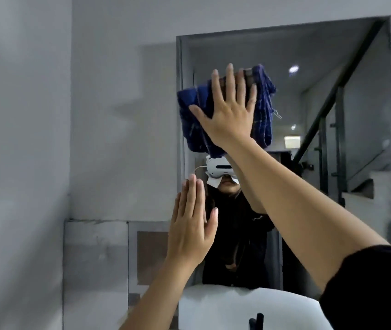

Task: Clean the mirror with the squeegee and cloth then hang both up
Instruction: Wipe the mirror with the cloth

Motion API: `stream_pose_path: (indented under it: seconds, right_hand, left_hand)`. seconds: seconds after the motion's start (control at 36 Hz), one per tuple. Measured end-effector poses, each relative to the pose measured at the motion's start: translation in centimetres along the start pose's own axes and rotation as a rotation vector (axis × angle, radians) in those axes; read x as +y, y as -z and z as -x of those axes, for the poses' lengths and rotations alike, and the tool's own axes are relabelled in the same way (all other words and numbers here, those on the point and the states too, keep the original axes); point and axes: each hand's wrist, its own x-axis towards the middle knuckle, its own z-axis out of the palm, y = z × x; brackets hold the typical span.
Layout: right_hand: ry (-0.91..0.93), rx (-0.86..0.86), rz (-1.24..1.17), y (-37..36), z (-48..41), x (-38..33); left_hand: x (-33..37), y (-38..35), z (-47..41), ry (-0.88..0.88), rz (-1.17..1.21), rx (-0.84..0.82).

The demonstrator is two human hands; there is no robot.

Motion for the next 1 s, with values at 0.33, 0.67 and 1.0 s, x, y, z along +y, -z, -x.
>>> stream_pose_path:
  seconds: [0.33,0.67,1.0]
  right_hand:
    - [0.785,-0.217,0.182,0.5,2.6,3.6]
    - [0.348,-0.174,0.24,7.2,3.5,18.6]
    - [-0.465,0.107,-0.033,5.5,9.1,18.9]
  left_hand:
    - [0.9,-0.5,4.1,0.101,0.046,-0.016]
    - [2.0,-0.3,-2.7,0.071,0.048,0.162]
    - [-0.5,5.3,-17.6,-0.144,-0.163,0.126]
